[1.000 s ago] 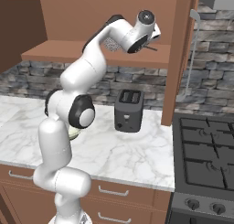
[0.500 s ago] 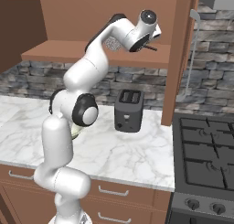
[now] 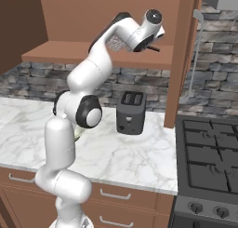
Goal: Open the cabinet and setup a tea strainer by placing it in the bowl upright.
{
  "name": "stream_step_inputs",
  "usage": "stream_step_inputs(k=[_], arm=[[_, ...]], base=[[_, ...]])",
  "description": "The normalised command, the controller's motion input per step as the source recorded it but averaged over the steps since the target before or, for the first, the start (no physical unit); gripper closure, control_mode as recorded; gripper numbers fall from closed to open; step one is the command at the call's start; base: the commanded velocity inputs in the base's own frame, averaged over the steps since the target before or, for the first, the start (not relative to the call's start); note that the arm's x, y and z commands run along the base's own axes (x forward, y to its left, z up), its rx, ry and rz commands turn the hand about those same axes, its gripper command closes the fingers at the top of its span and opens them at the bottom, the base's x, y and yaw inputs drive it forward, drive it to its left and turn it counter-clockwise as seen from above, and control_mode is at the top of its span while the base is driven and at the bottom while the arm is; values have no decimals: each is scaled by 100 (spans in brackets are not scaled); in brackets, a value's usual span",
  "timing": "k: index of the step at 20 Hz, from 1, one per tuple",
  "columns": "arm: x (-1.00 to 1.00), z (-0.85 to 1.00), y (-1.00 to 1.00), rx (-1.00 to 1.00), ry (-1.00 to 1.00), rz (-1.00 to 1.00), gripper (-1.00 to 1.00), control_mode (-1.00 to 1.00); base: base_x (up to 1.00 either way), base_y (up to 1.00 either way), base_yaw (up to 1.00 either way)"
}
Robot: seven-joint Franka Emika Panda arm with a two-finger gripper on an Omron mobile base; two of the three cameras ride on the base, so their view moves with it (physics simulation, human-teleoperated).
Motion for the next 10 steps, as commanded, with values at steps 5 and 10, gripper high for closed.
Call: stream_step_inputs(k=[5, 10], arm=[[0, 0, 7, 0, -8, 1, 100, -100], [0, 0, 20, 0, -13, 0, 100, -100]], base=[[0, 0, 0], [0, 0, 0]])
